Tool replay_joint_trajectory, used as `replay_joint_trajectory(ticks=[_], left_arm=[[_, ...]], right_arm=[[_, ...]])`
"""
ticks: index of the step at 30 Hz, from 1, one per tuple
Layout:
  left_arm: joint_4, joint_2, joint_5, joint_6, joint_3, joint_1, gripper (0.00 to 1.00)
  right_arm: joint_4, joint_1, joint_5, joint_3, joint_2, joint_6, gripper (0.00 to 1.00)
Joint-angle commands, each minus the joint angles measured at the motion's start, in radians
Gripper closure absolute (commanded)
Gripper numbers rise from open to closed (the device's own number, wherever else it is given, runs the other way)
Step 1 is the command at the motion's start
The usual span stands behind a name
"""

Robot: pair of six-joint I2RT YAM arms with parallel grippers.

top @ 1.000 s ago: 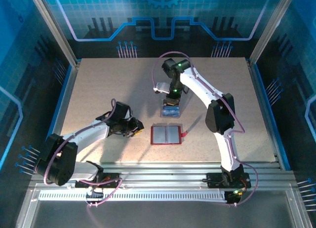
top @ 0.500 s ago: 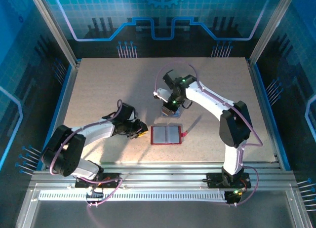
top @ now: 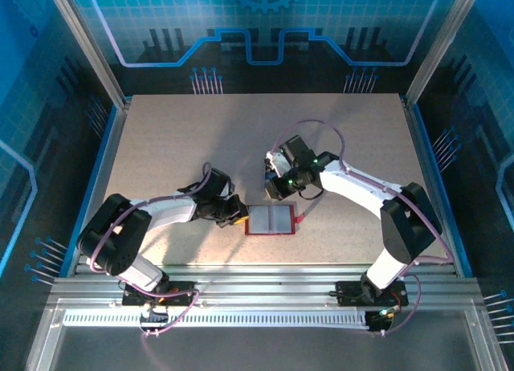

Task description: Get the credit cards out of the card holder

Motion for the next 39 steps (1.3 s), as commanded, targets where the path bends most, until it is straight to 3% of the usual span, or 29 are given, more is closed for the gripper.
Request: replay_joint_trajectory(ticks=[1, 14, 20, 39], left_arm=[[0.014, 0.024, 0.02, -0.017, 0.028, -0.014, 0.89], [-0.011, 0.027, 0.002, -0.011, 0.021, -0.018, 0.91], [-0.02, 0.035, -0.007, -0.006, 0.016, -0.017, 0.92], [-0.043, 0.013, -0.039, 0.003, 0.008, -0.02, 0.93]], right_arm=[[0.11, 0.017, -0.064, -0.052, -0.035, 0.174, 0.86], [0.166, 0.013, -0.189, -0.13, 0.007, 0.348, 0.85], [0.189, 0.013, -0.232, -0.129, 0.046, 0.373, 0.8], [0.216, 0.017, -0.269, -0.139, 0.099, 0.407, 0.79]])
